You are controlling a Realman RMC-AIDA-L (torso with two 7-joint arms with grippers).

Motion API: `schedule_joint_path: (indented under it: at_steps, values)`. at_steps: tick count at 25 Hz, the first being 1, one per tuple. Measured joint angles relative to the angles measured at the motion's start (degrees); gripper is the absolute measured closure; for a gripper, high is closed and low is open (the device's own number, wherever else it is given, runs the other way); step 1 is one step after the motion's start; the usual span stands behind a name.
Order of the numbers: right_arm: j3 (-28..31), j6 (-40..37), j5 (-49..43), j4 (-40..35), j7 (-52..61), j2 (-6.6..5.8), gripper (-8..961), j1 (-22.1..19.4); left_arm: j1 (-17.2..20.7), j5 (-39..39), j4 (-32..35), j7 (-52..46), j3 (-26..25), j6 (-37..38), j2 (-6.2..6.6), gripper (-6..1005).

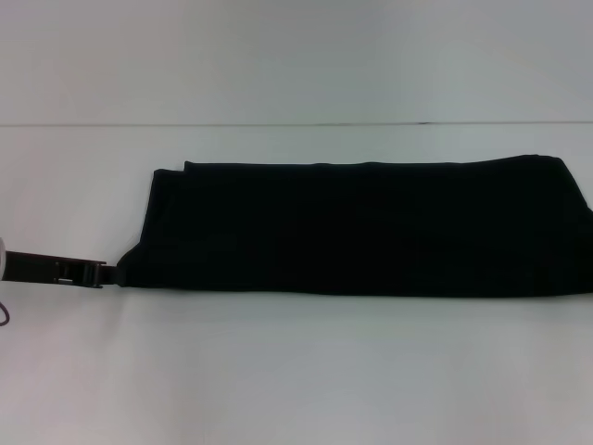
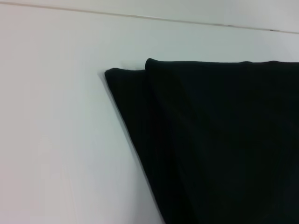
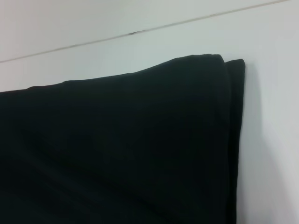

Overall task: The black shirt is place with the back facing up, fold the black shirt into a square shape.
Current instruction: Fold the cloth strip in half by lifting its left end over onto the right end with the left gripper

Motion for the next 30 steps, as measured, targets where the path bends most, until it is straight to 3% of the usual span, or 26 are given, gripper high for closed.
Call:
schedule_joint_path:
  at_steps: [11, 19, 20, 25, 30]
  values:
    - [0.27, -0.41, 0.11, -0.39, 0.01, 0.06, 868, -0.28, 0.15, 0.76, -0.02, 0.51, -1.01, 1.18, 0.22, 977]
    - [3.69, -3.97, 0.22, -7.64, 0.56, 1.43, 837, -0.81, -0.41, 0.47, 2.23, -0.92, -1.71, 4.70, 0.45, 973]
    - [3.87, -4.23, 0.22, -8.77, 0.70, 1.56, 833, -0.83, -0.35, 0.42, 2.92, -1.32, -2.10, 4.76, 0.46, 935]
    - [4.92, -7.97, 1.57, -14.93, 1.19, 2.03, 626, -0.78, 0.49, -0.26, 6.53, -4.04, -5.31, 7.17, 0.12, 750]
    - [4.67, -12.34, 6.99, -15.94, -0.30, 2.19, 411, -0.04, 0.32, -1.14, 5.79, -8.96, -5.36, 15.56, 1.21, 594]
